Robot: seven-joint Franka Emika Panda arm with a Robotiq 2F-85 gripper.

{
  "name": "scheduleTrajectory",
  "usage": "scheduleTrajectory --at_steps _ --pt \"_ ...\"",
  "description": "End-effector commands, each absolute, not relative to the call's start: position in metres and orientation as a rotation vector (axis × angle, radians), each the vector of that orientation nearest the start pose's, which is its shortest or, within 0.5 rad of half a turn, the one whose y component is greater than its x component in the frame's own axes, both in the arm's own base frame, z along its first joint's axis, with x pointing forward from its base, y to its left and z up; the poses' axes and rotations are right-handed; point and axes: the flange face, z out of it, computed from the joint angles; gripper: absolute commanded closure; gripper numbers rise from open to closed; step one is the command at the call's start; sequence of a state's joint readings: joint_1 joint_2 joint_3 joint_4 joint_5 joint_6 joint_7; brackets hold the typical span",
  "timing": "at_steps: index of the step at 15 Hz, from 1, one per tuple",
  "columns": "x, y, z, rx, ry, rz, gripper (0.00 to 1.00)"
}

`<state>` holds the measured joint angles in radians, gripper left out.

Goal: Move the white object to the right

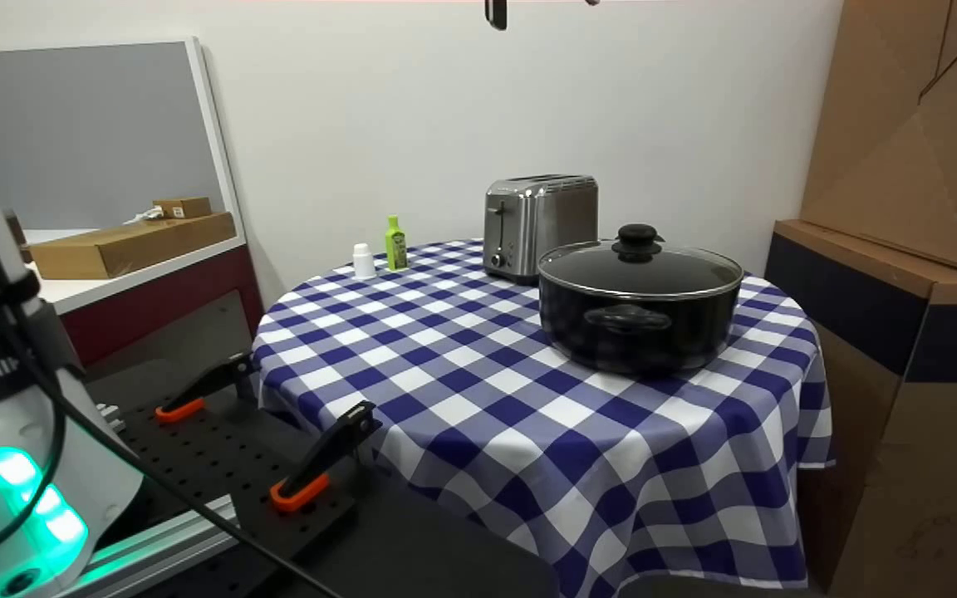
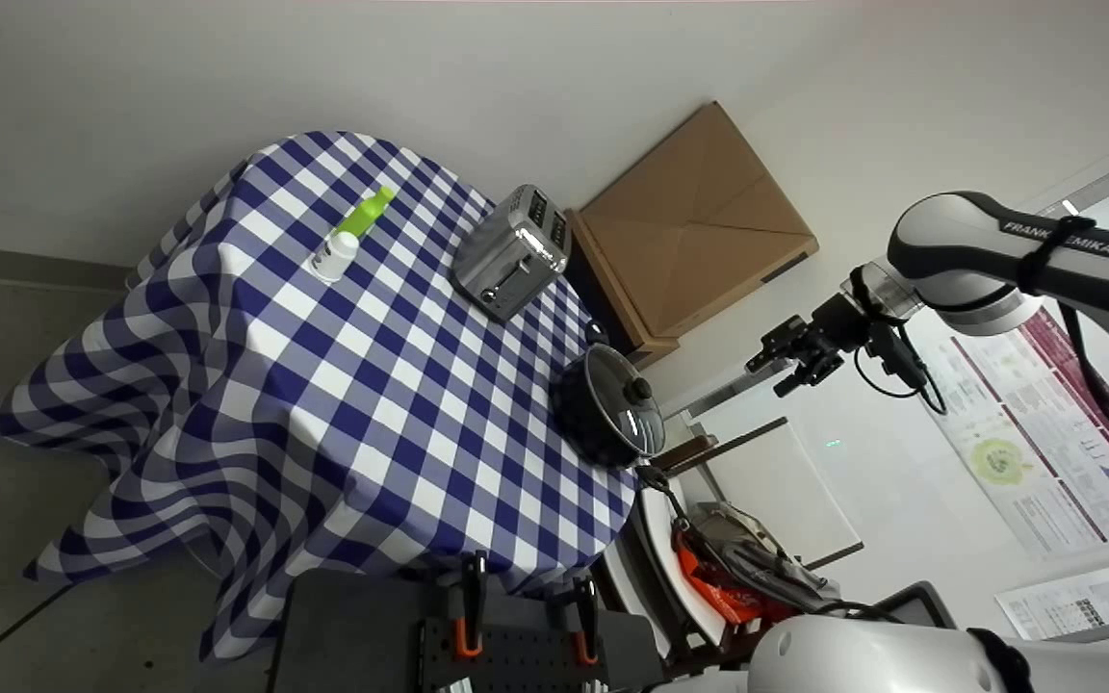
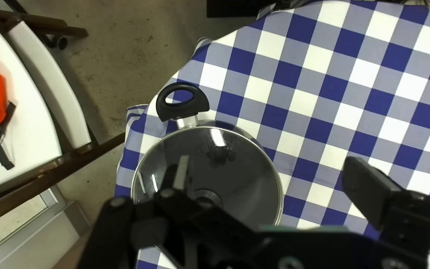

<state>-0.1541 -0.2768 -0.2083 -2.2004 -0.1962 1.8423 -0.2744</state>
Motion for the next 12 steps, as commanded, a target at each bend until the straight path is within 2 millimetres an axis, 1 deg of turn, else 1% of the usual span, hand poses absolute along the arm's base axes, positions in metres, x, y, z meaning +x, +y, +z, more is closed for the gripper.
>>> scheduleTrajectory --at_steps 1,3,5,6,7,8,9,12 --pt "0.429 -0.177 0.490 -3.251 0.007 0.179 0.00" --pt "0.437 -0.159 0.490 -3.260 -0.030 0.149 0.00" --pt "0.449 -0.128 0.488 -3.270 -0.077 0.104 0.00" --pt "0.455 -0.104 0.486 -3.280 -0.098 0.073 0.00" --pt "0.460 -0.086 0.484 -3.286 -0.115 0.052 0.00" --pt "0.467 -0.059 0.479 -3.289 -0.128 0.043 0.00" --pt "0.471 -0.038 0.475 -3.289 -0.136 0.035 0.00" --pt "0.487 0.041 0.458 -3.262 -0.088 0.047 0.00"
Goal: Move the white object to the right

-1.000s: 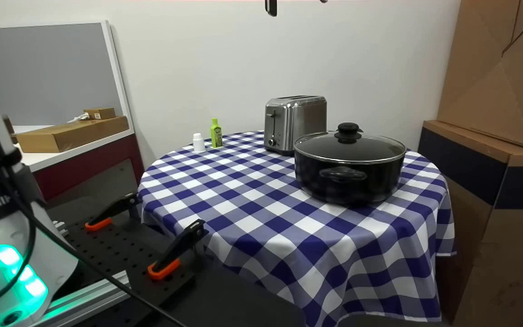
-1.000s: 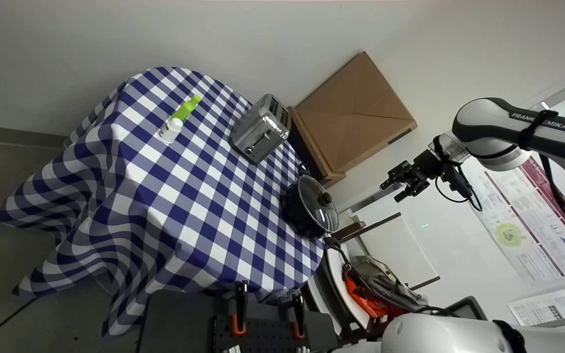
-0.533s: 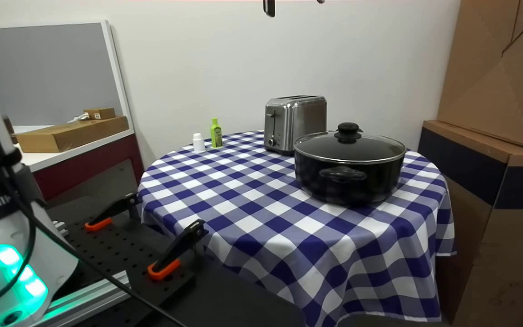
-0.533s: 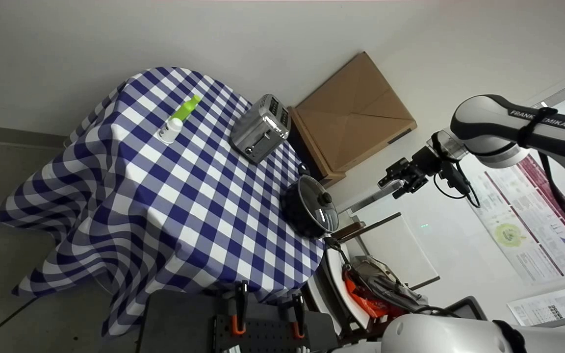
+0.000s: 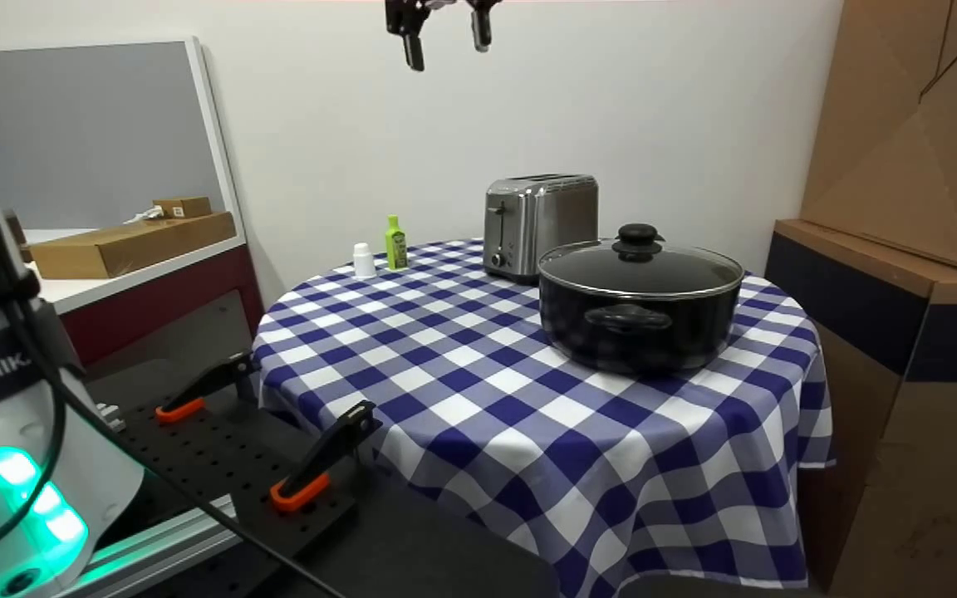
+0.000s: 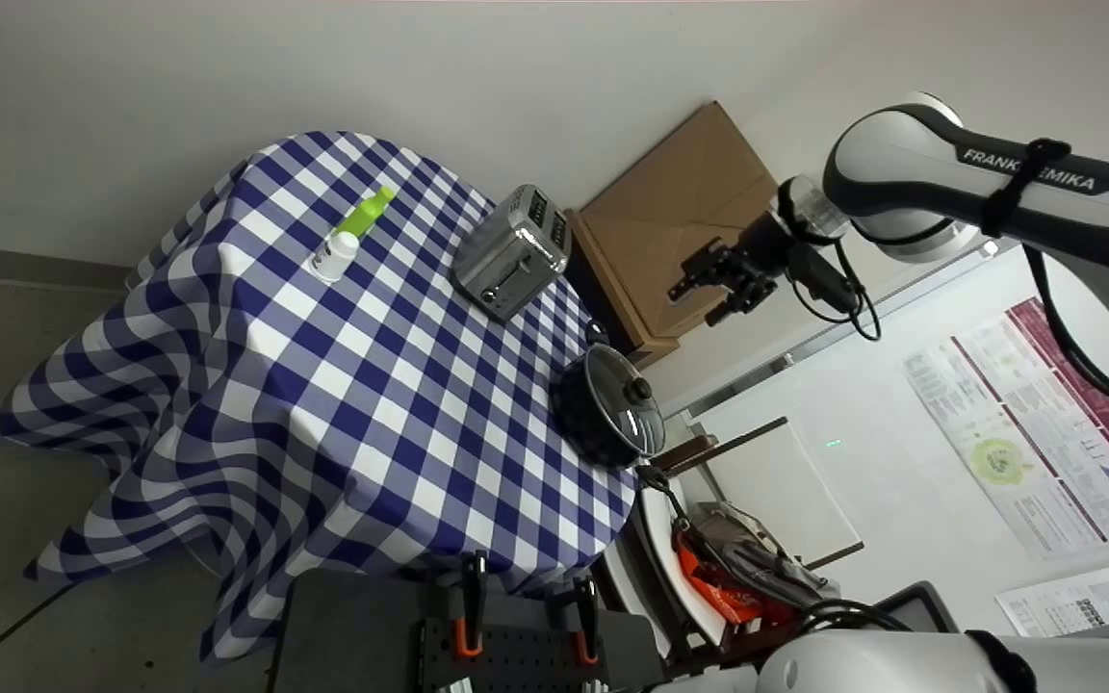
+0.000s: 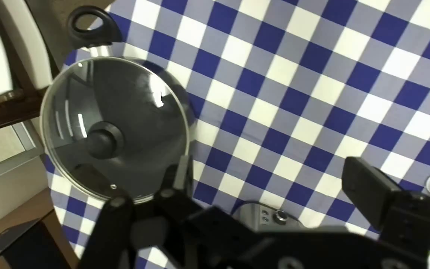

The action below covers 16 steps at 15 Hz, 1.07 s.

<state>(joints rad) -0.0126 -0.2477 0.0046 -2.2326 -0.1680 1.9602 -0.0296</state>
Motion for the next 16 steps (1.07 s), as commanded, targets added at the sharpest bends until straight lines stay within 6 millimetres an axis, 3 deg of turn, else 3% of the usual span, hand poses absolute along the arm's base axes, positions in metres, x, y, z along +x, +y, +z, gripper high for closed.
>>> scheduleTrajectory --at_steps 1,4,7,10,14,16 --pt "0.491 0.063 0.453 -3.251 -0.077 0.051 0.00" --pt "0.504 0.133 0.428 -3.251 -0.055 0.044 0.00" --pt "0.516 0.182 0.403 -3.261 -0.080 0.020 0.00" --pt "0.509 0.236 0.364 -3.268 -0.134 0.037 0.00" --pt "0.504 0.288 0.319 -3.273 -0.183 0.059 0.00" --pt "0.502 0.305 0.303 -3.265 -0.188 0.062 0.00"
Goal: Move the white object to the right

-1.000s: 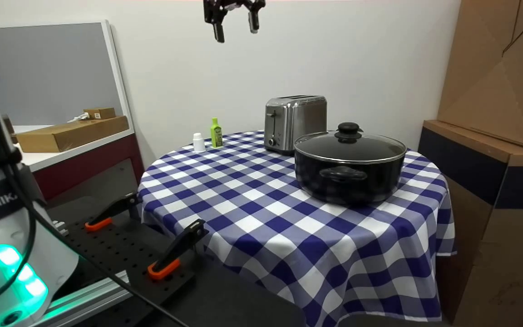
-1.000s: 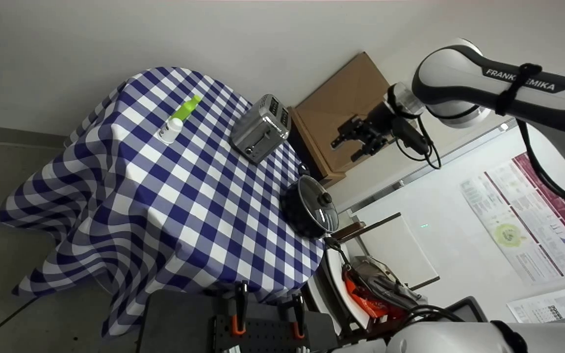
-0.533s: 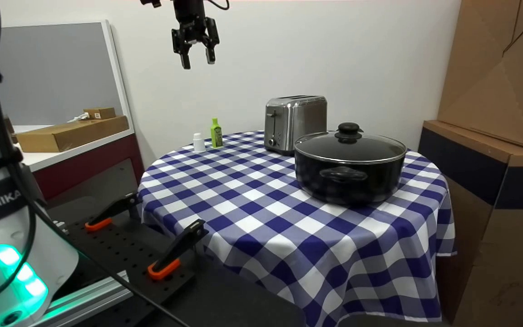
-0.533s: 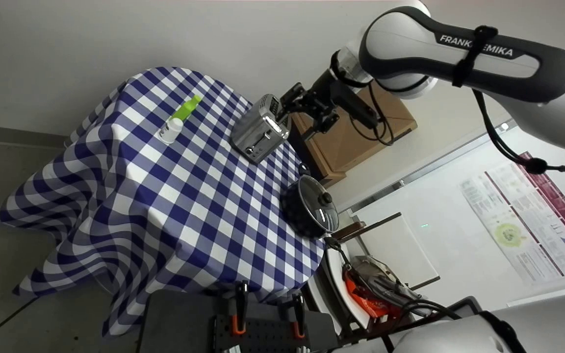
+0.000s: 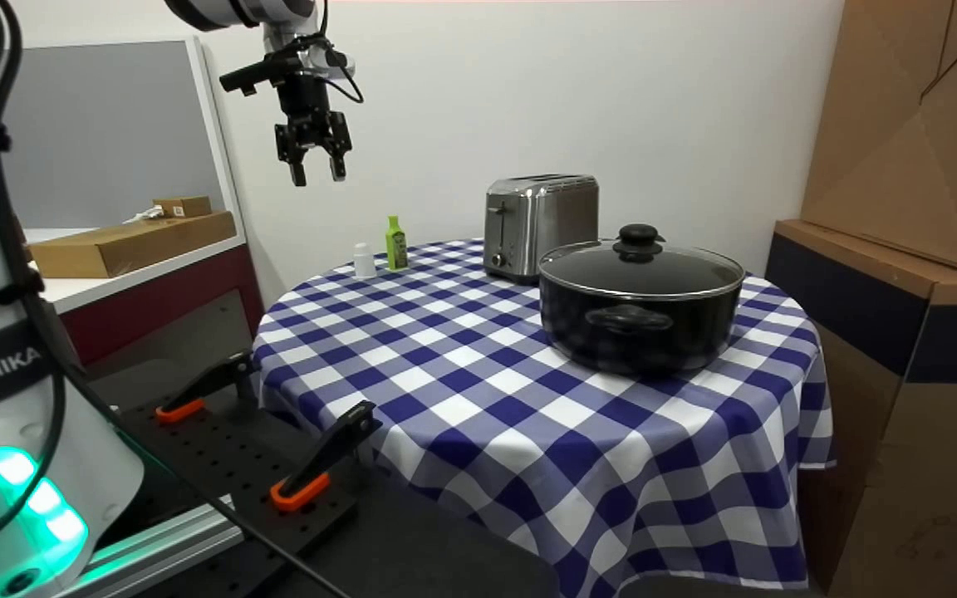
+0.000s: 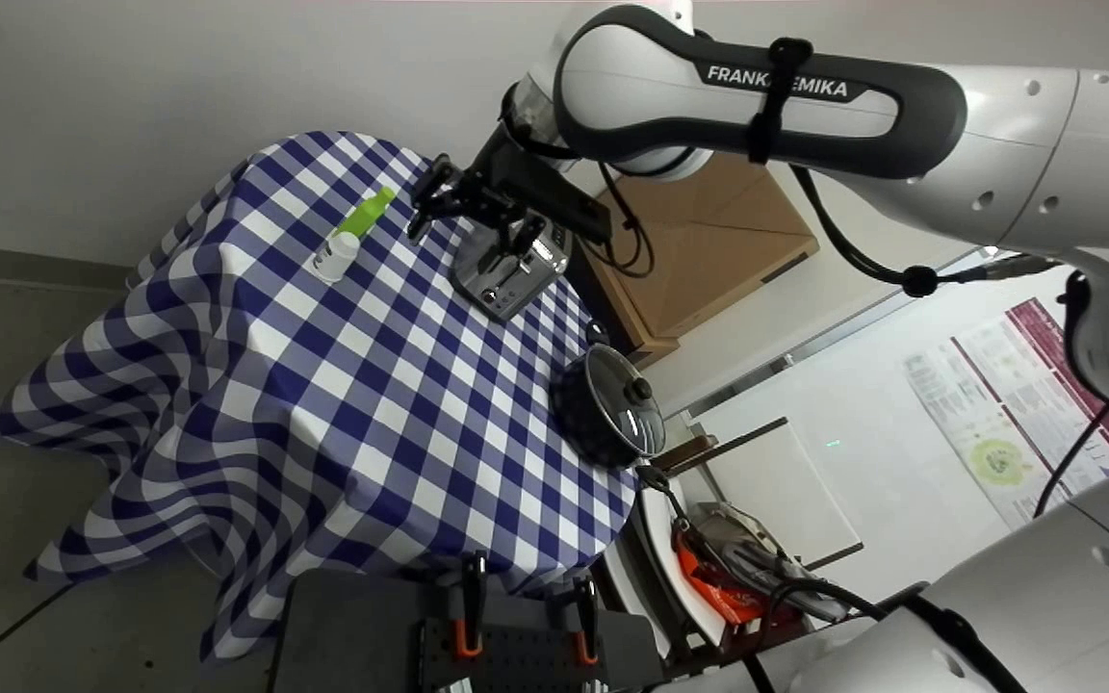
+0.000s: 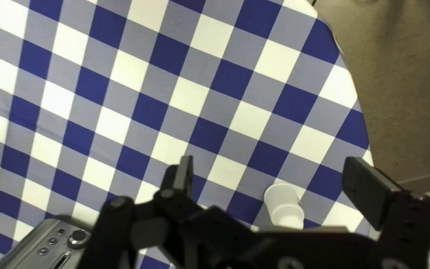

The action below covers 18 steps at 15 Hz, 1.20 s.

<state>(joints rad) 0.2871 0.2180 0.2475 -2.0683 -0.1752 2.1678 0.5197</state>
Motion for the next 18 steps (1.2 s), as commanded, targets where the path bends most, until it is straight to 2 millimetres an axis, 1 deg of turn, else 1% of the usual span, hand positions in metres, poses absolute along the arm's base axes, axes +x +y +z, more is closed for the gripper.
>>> scheduleTrajectory --at_steps 1,3,5,8,11,13,14,18 --pt "0.503 0.310 0.298 -3.258 -0.188 0.056 0.00" --pt "0.507 0.319 0.289 -3.236 -0.208 0.039 0.00" --pt "0.513 0.323 0.285 -3.219 -0.230 0.009 0.00" --pt "0.521 0.327 0.283 -3.200 -0.226 -0.027 0.00" --pt "0.526 0.329 0.283 -3.193 -0.225 -0.046 0.00" --pt "0.525 0.330 0.283 -3.198 -0.248 -0.026 0.00" --pt "0.520 0.325 0.283 -3.195 -0.215 -0.013 0.00" --pt "0.520 0.327 0.281 -3.195 -0.218 -0.011 0.00"
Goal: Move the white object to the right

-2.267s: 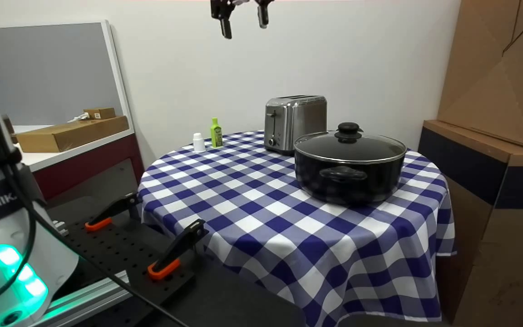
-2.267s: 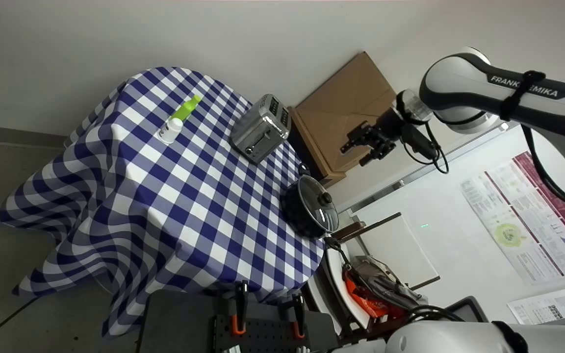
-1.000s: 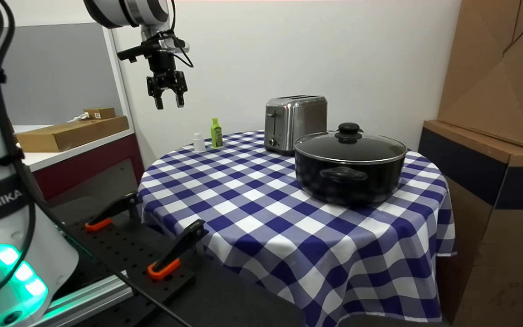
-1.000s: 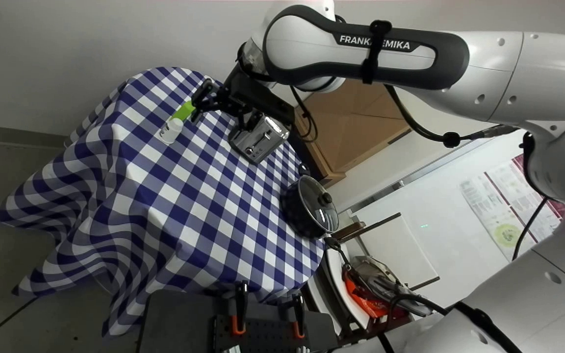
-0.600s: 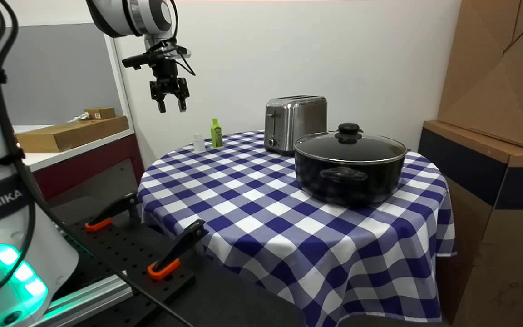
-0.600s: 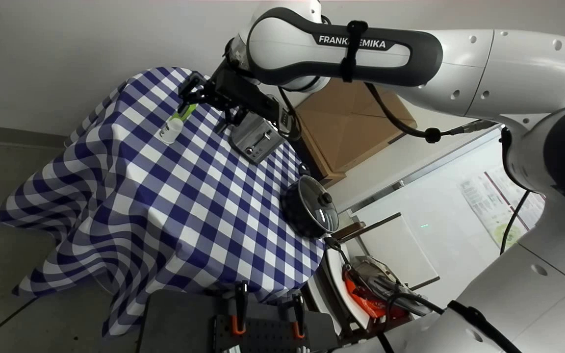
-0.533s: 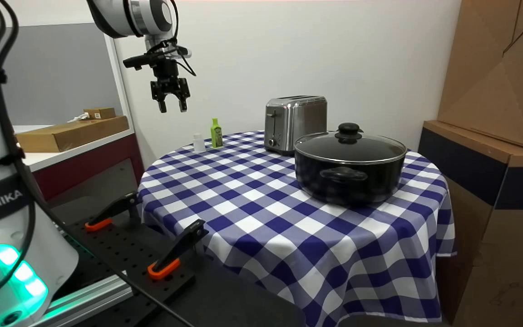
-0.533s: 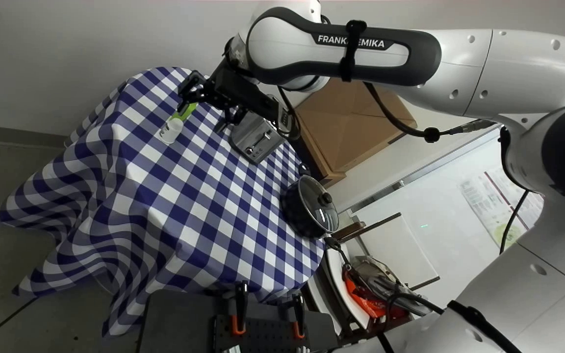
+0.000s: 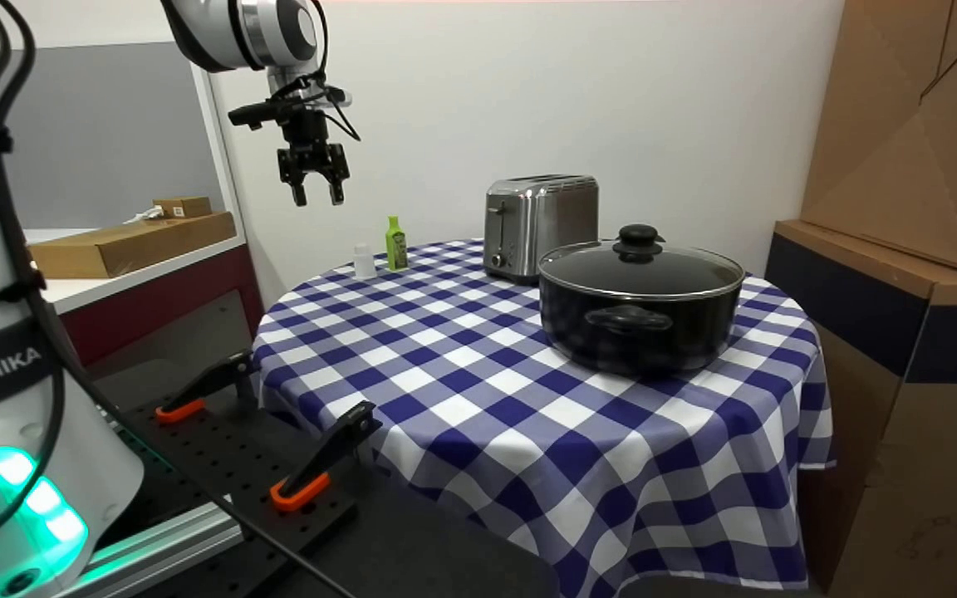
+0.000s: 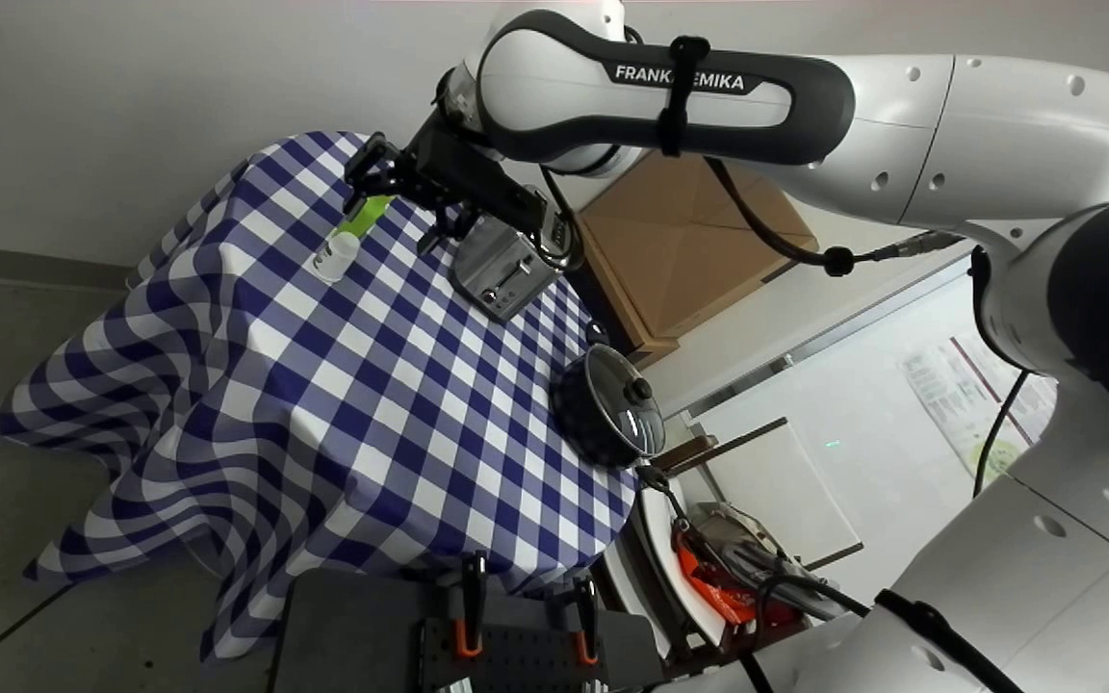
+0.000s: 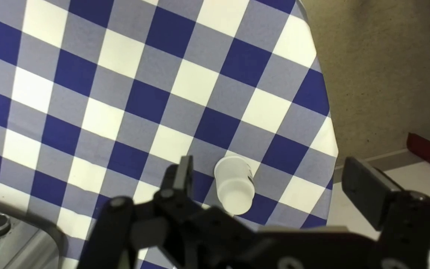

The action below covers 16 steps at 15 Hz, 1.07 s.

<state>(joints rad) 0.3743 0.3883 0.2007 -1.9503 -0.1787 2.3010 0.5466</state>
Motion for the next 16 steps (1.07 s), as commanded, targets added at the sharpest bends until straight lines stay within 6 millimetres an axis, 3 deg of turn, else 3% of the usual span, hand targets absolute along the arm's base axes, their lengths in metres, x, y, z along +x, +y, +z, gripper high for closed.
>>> scheduleTrajectory --at_steps 1,4,9,16 --pt "0.520 0.327 0.281 -3.195 -0.218 -0.011 0.00" --pt "0.521 0.322 0.269 -3.228 -0.192 -0.039 0.00" --pt "0.540 0.316 0.257 -3.220 -0.169 -0.127 0.00" --pt "0.556 0.317 0.215 -3.216 -0.121 -0.066 0.00"
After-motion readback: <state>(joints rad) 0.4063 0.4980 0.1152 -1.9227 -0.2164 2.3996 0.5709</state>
